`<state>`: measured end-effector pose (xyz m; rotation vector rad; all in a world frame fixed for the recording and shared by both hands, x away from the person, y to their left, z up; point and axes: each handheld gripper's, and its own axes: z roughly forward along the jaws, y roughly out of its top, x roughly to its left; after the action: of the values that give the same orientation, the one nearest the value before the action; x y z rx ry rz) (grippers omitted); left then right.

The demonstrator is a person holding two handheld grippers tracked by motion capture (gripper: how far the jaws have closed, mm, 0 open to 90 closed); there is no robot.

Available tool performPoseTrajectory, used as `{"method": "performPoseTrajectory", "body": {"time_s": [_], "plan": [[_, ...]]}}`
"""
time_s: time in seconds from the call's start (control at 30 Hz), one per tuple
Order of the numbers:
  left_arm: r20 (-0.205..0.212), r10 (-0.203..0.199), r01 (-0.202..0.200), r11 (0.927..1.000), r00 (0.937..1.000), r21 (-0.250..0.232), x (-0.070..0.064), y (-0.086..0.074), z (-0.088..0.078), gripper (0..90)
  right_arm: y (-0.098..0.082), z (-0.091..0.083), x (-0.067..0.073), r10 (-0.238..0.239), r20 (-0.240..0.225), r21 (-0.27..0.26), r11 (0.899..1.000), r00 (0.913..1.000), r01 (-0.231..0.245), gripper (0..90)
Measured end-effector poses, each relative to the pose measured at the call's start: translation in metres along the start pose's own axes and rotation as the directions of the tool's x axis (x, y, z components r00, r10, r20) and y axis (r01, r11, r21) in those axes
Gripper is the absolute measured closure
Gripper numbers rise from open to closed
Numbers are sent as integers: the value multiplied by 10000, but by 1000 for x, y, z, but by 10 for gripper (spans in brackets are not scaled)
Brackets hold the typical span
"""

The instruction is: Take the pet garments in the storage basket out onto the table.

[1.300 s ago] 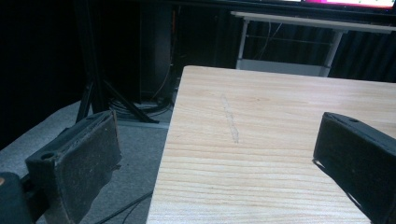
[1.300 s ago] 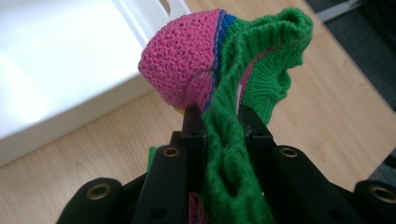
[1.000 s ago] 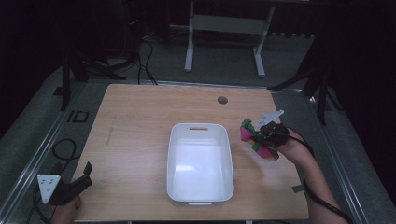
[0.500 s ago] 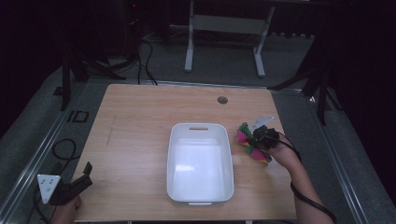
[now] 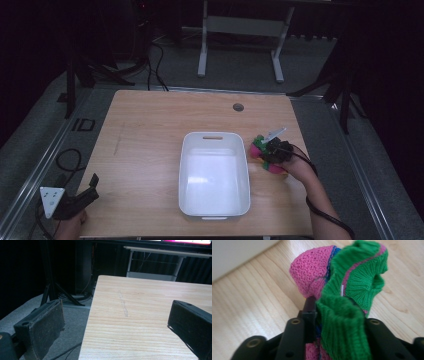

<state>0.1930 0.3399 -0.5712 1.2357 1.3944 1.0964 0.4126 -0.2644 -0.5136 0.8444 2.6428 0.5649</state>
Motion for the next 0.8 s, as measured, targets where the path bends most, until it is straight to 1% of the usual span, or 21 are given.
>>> {"method": "performPoseTrajectory", "body": {"time_s": [0.03,0.07,0.1,0.13,0.17,0.2,0.23,0.33,0.37,0.4,0.43,0.5,0.53,0.57,0.67,0.7,0.73,0.8], "plan": [[-8,2,-2,10000,10000,4,0,0,0,12,1,-8,-1,7,1,-73,10000,10000,-7,606],[-11,7,-7,10000,10000,2,0,0,0,12,1,-12,-1,16,5,-86,10000,10000,-16,594],[-11,7,-7,10000,10000,2,0,0,0,12,1,-12,-1,16,5,-86,10000,10000,-16,594],[-13,10,-10,10000,10000,4,0,0,0,12,1,-20,-2,-38,-62,-184,9998,10000,37,557],[-10,13,-13,10000,10000,4,0,0,0,12,1,-20,-2,-38,-62,-184,9998,10000,37,557],[-22,26,-26,10000,10000,5,0,0,0,12,2,-29,-4,37,-100,-342,9994,9999,-40,537],[-22,24,-24,10000,10000,2,0,0,0,12,2,-33,-4,54,-118,-407,9992,9999,-59,526],[-30,23,-23,10000,10000,-4,0,0,0,12,1,-45,-4,93,-5,-604,9981,10000,-93,466],[-29,25,-25,10000,10000,-4,0,0,0,12,1,-45,-4,93,-5,-604,9981,10000,-93,466],[-27,27,-27,10000,10000,-7,0,0,0,12,-1,-53,-3,159,33,-897,9958,9999,-156,426],[-27,23,-23,10000,10000,-3,0,0,0,12,-2,-57,-3,245,104,-1048,9942,9996,-233,406],[-25,3,-3,10000,10000,-6,0,0,0,12,-4,-60,-3,289,146,-1133,9932,9995,-271,399],[-24,19,-19,10000,10000,0,0,0,0,11,-6,-64,-2,365,164,-1267,9914,9992,-342,388],[-24,22,-22,10000,10000,1,0,0,0,12,-11,-72,-1,566,190,-1551,9865,9982,-530,374],[-21,24,-24,10000,10000,0,0,0,0,12,-24,-82,0,833,319,-1942,9780,9960,-756,353],[-27,20,-20,10000,10000,1,0,0,0,12,-24,-82,0,833,319,-1942,9780,9960,-756,353],[-22,25,-25,10000,10000,-5,0,0,0,12,-27,-83,1,937,344,-2037,9754,9950,-849,350],[-21,24,-24,10000,10000,-2,0,0,0,12,-39,-88,1,1324,390,-2335,9649,9904,-1198,333]]}}
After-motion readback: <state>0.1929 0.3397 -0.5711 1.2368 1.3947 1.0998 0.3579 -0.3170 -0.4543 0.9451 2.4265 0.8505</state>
